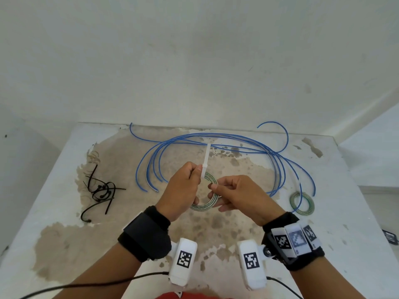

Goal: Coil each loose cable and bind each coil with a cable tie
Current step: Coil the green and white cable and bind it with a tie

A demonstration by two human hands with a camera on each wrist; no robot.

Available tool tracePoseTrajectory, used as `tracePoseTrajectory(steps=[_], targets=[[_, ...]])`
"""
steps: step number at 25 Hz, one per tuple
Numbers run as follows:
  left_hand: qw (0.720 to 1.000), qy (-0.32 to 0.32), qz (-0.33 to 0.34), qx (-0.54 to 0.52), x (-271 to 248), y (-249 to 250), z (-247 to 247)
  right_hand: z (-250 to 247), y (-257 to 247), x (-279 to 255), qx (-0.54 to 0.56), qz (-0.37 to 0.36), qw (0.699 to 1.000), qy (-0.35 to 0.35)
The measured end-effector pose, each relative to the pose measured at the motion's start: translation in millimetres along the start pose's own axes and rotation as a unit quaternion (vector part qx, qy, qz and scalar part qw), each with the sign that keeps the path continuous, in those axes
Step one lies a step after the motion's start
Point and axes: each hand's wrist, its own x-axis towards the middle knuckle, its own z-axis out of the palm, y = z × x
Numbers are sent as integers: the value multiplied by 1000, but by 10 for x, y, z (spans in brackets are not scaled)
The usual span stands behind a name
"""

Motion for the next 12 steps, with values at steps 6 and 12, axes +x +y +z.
tracePoseTrajectory(steps=[6,12], targets=[[1000,3,0,-8,12,32,26,25,7,22,-84,-33,995,46],[999,-35,-5,-4,8,57,30,-1,-219,179,-27,-51,995,86]])
